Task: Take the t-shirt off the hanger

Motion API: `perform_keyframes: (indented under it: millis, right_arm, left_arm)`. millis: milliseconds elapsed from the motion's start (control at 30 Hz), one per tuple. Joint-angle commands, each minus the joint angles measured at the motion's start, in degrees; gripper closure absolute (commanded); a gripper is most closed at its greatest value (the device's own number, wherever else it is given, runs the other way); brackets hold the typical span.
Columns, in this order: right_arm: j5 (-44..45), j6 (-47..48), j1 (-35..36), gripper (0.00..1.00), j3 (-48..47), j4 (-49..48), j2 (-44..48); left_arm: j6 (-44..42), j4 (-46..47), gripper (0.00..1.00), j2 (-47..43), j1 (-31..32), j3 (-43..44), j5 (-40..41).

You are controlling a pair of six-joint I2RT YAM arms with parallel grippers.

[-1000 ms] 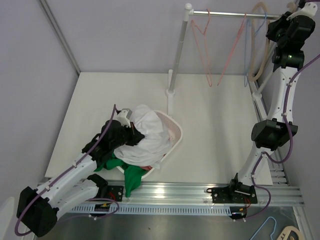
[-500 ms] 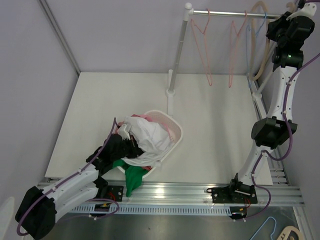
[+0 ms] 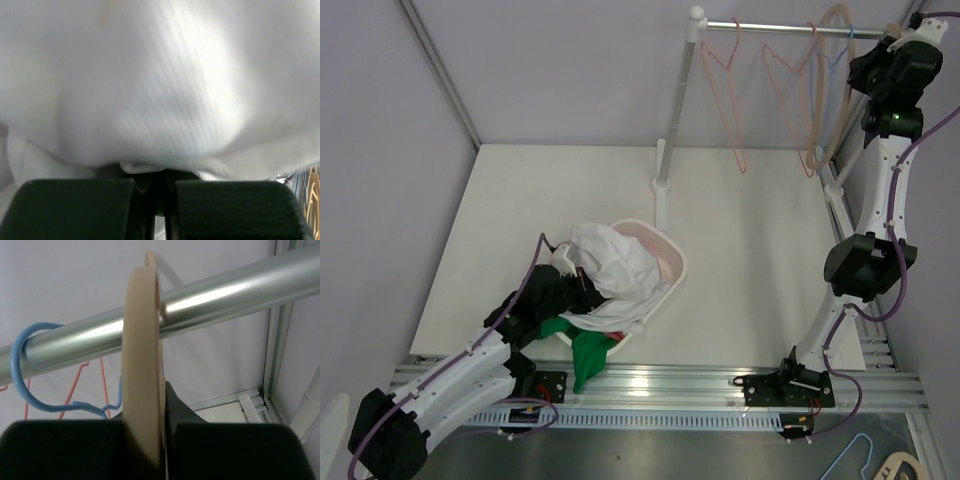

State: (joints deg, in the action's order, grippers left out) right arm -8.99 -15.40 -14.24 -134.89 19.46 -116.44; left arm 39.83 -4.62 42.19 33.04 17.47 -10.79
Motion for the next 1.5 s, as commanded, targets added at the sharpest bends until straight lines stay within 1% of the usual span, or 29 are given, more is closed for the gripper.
perform_keyframes:
  millis: [0, 300, 367, 433, 600, 733, 933, 1000, 1133, 1300, 1467]
  right_arm:
    - [-1.4, -0.7, 0.6, 1.0, 2.1, 4.4, -1.3]
    - [-3.1, -1.7, -1.8, 1.0, 1.7, 11.0, 3.8]
    - [-2.7, -1.7, -2.4, 1.0, -1.1, 14.1, 4.1]
    - [-3.6, -1.5, -2.7, 1.0, -2.6, 14.9, 4.1]
    - [-5.8, -2.4, -3.0, 1.0, -4.6, 10.9, 3.2]
    - [-5.6, -2.9, -3.0, 1.0, -7.8, 12.7, 1.9]
    - [-3.9, -1.6, -2.9, 1.0, -3.4, 8.3, 6.0]
    - [-3.2, -1.4, -2.9, 1.0, -3.9, 7.5, 6.1]
    - [-3.9, -1.4, -3.0, 1.0, -8.4, 6.4, 4.0]
    - [-4.9, -0.3, -2.1, 1.0, -6.4, -1.6, 2.5]
    - [-4.1, 2.9, -0.1, 1.0, -6.1, -5.4, 0.6]
  left_arm:
    - [-2.0, -3.9, 0.96, -2.3, 0.3, 4.1, 1.8]
    - [-4.0, -6.5, 0.98, -4.4, 0.3, 6.0, 2.3]
    - [-4.1, -6.5, 0.98, -4.3, 0.3, 6.0, 2.2]
    - [-4.2, -6.3, 0.98, -4.2, 0.3, 6.0, 2.1]
    - [-4.8, -6.3, 0.98, -4.0, 0.3, 5.9, 2.3]
    - [-4.8, -6.2, 0.99, -3.7, 0.3, 6.2, 2.6]
    - [-4.8, -5.6, 0.98, -3.3, 0.3, 6.3, 2.5]
    - [-5.0, -5.5, 0.99, -2.6, 0.3, 6.5, 2.3]
    - [-5.1, -5.1, 0.99, -2.0, 0.4, 7.0, 2.3]
    - [-5.2, -5.2, 0.99, -2.2, 0.4, 6.8, 2.5]
    - [-5.4, -5.6, 0.98, -2.5, 0.3, 6.7, 2.6]
